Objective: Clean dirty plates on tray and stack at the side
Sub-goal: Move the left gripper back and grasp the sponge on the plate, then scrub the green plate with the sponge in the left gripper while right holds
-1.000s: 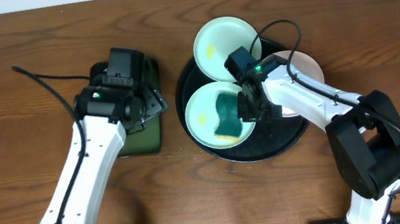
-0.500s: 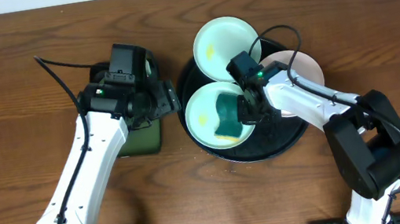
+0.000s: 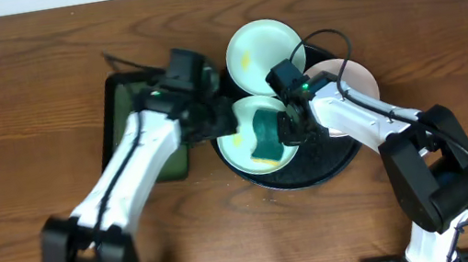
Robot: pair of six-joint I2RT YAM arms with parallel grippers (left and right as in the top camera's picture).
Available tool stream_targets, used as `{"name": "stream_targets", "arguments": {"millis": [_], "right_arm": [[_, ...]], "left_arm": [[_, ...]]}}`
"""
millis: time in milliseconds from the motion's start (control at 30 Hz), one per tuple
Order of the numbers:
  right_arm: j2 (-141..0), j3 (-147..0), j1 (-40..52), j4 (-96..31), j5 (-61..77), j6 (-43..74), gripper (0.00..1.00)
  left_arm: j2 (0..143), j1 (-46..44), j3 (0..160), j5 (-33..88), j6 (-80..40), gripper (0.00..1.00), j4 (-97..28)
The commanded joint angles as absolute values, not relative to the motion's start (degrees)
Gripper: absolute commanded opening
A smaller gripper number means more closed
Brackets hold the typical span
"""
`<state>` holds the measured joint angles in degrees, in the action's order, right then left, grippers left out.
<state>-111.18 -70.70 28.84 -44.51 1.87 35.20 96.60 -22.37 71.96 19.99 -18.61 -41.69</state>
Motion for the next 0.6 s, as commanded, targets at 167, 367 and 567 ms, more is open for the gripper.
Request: {"name": "stream_targets", "arguments": {"millis": [167, 367, 567], "right_arm": [[-112.2, -69.7, 28.3, -44.5, 2.0, 33.6, 0.21], [-112.2, -69.7, 28.1, -44.3, 2.0, 33.5, 0.22], [-112.2, -69.7, 28.0, -44.1, 2.0, 33.5, 0.22]], "left_arm": [[106.1, -26.0, 72.3, 24.8, -17.5, 0.67, -36.2], [108.9, -28.0, 72.3, 29.5, -16.5, 0.67, -32.8], [109.0, -30.1, 72.3, 27.3, -16.9, 0.66, -32.3]]}}
